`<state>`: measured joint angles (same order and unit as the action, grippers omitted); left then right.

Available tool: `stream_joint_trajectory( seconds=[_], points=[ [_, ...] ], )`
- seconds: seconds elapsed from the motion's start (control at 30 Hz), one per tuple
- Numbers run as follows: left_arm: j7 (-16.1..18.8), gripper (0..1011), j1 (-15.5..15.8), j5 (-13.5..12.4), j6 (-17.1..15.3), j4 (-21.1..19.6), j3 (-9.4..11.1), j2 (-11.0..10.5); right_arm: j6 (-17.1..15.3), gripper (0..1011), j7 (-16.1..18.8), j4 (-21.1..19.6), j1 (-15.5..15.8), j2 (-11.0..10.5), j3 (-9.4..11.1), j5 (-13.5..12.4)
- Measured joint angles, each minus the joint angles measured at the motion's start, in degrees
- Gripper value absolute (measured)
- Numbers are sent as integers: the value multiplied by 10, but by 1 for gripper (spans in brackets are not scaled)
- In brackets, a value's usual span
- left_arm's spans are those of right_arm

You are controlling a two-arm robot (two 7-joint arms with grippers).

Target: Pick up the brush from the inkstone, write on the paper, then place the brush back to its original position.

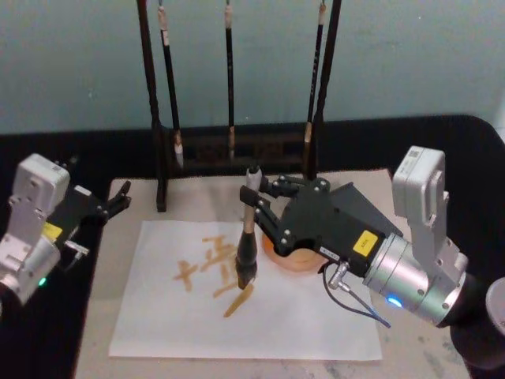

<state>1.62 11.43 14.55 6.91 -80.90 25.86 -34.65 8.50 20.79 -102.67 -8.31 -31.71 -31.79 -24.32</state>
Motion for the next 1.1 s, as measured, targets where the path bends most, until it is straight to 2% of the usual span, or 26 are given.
stream_joint_trajectory(
  seconds=[0.67,1.1],
  points=[
    [0,1010,0,0,0,0,0,0,-11,173,19,9,13,21,13,19],
    [0,1010,0,0,0,0,0,0,-25,173,34,-2,25,26,34,25]
  ],
)
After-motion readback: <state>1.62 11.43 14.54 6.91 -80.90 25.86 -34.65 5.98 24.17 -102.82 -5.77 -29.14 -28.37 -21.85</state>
